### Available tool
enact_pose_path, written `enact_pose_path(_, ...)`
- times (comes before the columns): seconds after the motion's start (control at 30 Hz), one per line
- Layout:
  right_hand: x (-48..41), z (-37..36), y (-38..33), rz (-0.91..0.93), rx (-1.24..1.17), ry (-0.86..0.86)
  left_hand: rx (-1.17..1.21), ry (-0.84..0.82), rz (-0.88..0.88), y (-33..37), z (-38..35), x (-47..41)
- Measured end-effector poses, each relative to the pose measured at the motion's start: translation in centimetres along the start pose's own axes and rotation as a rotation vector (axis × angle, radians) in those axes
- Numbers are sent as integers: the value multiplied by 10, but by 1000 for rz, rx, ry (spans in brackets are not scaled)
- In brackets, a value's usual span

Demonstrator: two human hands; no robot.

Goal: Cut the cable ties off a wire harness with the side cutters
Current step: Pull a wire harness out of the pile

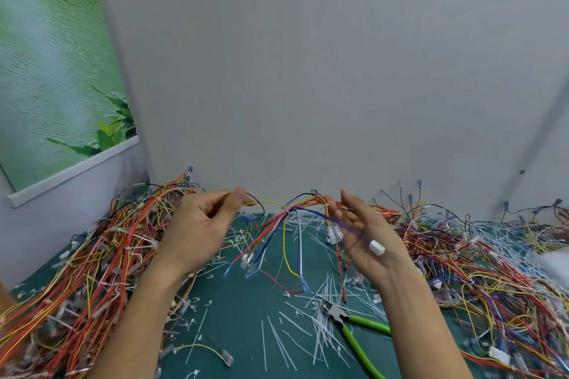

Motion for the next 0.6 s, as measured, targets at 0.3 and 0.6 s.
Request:
enact_pose_path(0.3,-4,10,-2,82,-69,45,75,545,-140,-2,17,-2)
enact_pose_path(0.6,-5,1,10,31,-150,-94,298,169,-129,3,10,-2)
Point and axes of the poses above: each hand's wrist, its own x-axis away from the middle knuckle, its own z-axis out of the back of the hand, y = z × x, the point moved 2 cm from there along -x, towards the middle knuckle, and after that the axes turned 14 degrees about -y, right-handed, at the moved point
